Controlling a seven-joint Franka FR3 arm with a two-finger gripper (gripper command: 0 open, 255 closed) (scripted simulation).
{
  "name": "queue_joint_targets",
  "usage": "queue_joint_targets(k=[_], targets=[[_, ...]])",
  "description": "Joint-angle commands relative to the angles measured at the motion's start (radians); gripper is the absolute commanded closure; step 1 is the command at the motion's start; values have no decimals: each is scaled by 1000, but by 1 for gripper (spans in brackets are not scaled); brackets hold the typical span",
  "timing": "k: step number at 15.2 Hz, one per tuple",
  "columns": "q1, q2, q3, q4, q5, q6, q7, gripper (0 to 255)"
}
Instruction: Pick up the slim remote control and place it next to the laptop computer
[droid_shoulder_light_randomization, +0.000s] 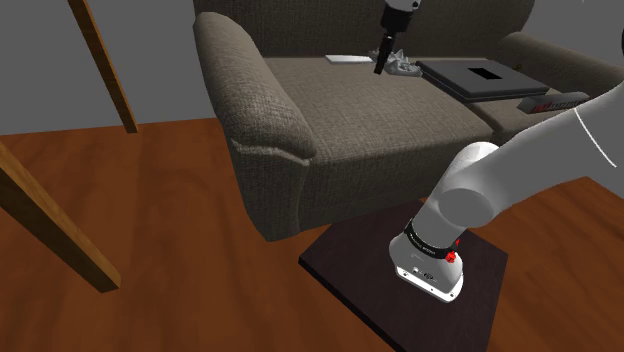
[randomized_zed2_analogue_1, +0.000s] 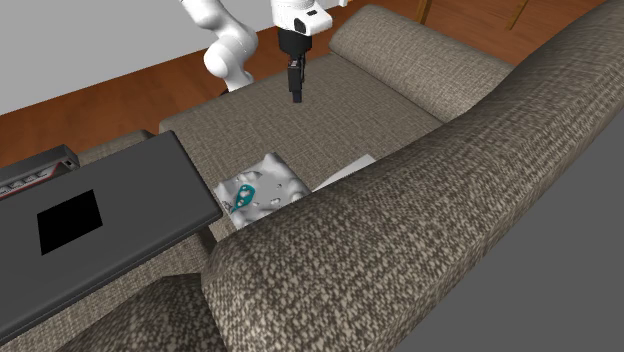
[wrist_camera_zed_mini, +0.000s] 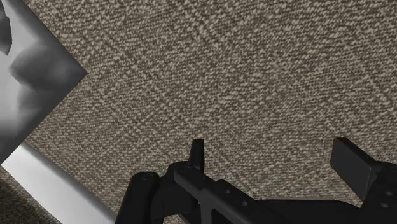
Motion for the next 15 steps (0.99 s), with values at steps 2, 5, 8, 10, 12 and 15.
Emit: queue_joint_targets(k=[2,5,8,10,12,15], targets=[[32,107,-91,92,19,19,-178,0],[63,235,-177,200,72,31,-356,0],[83,385,-256,326,160,29,-546,0],[77,499,-296,421,238,16,-678,0],[49,620,-317,527,324,-9,-806,0],[-34,798,-308,710,445,-70,-973,0]])
